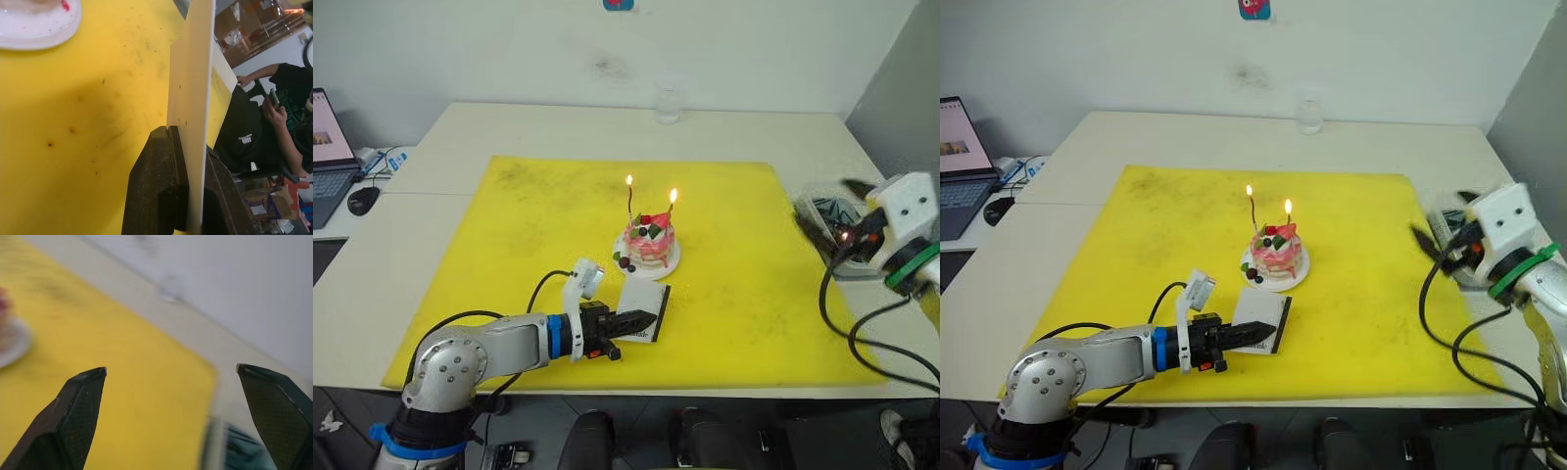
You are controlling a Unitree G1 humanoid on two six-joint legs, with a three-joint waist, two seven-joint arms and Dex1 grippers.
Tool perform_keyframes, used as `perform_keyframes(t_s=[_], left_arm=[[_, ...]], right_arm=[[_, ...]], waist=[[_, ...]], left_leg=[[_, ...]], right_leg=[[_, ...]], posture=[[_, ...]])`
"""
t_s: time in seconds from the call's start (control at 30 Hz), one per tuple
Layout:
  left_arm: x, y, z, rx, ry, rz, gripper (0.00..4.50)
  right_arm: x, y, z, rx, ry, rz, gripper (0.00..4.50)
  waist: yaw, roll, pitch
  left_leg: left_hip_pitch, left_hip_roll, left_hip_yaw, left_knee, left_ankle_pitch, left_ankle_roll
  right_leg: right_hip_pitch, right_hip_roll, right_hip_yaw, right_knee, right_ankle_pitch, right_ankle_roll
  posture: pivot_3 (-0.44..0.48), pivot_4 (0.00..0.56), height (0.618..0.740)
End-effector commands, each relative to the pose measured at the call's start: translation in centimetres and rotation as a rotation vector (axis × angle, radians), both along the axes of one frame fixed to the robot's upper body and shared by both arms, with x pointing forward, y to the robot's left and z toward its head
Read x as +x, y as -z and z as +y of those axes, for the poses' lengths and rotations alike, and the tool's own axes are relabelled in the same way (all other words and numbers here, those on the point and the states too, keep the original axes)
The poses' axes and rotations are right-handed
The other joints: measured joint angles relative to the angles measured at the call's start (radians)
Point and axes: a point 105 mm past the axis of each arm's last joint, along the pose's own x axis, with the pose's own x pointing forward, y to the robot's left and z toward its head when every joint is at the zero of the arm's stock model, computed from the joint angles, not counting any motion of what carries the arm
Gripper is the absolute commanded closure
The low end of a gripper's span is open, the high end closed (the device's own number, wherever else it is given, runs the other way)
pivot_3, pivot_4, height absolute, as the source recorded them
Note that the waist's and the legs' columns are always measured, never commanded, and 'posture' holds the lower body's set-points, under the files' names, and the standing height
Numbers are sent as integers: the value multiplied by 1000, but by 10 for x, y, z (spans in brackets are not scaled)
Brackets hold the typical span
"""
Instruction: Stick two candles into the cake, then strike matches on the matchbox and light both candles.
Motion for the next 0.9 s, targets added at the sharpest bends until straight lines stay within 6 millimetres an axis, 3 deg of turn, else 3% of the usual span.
perform_keyframes(t_s=[0.03,0.23,0.53,0.57,0.73,0.9], left_arm=[[-4,5,1,46,19,52,4500],[2,14,-3,109,11,75,4500],[2,9,0,139,29,37,1707],[2,6,3,146,27,24,1664],[-6,-10,12,160,51,-22,186],[-12,-37,28,181,61,-92,46]], right_arm=[[-33,12,35,-34,-264,178,51],[-63,25,56,-66,-463,394,51],[-62,29,64,-81,-485,399,0],[-61,29,64,-84,-487,399,0],[-59,28,63,-106,-487,389,0],[-57,20,57,-137,-482,364,0]], waist=[[3,0,0],[6,0,0],[7,0,0],[7,0,0],[6,-1,0],[7,-1,1]], left_leg=[[0,0,0,0,0,0],[0,0,-1,0,0,0],[0,-1,-1,0,0,0],[0,-1,-1,0,0,0],[0,0,-1,0,0,0],[0,0,0,-1,0,0]], right_leg=[[0,0,0,0,0,0],[0,0,-1,0,0,0],[0,0,-1,-1,0,0],[0,0,-1,-1,0,0],[0,0,-1,0,0,-1],[-1,-1,-1,-1,0,-1]], posture=[[0,150,740],[0,150,740],[0,150,740],[0,150,740],[0,150,740],[0,150,740]])
